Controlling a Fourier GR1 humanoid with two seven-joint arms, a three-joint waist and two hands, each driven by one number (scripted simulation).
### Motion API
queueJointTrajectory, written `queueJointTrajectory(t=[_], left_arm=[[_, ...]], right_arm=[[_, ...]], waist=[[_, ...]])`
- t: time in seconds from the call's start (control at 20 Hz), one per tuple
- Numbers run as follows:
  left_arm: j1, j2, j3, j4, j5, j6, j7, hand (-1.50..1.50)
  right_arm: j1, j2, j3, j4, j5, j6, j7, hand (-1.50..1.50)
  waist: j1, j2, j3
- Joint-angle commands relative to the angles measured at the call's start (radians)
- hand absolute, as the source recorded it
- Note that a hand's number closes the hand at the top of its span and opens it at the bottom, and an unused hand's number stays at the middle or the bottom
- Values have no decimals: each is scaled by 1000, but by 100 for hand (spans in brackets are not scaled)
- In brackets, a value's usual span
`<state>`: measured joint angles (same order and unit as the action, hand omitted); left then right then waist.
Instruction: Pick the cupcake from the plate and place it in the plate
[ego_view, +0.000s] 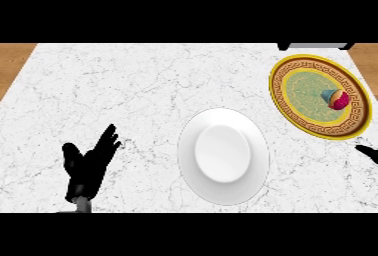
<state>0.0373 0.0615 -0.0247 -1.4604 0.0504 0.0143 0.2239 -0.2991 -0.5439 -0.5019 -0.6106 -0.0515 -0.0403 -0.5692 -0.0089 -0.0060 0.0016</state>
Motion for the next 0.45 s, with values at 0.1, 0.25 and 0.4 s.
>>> queueJointTrajectory(t=[0.1, 0.25, 0.4], left_arm=[[-53, -2, 12, -4, 4, 10, 59, 0], [18, -1, 14, 13, 15, -16, 8, 0], [-59, -34, 0, 91, -19, 16, -11, 0]], right_arm=[[185, 85, 61, -275, -1, -49, 84, -150], [293, 108, 81, -477, -11, -54, 197, -150], [372, 125, 67, -520, -15, -47, 172, -150]], waist=[[0, 3, -3], [0, 3, -3], [1, 5, -2]])
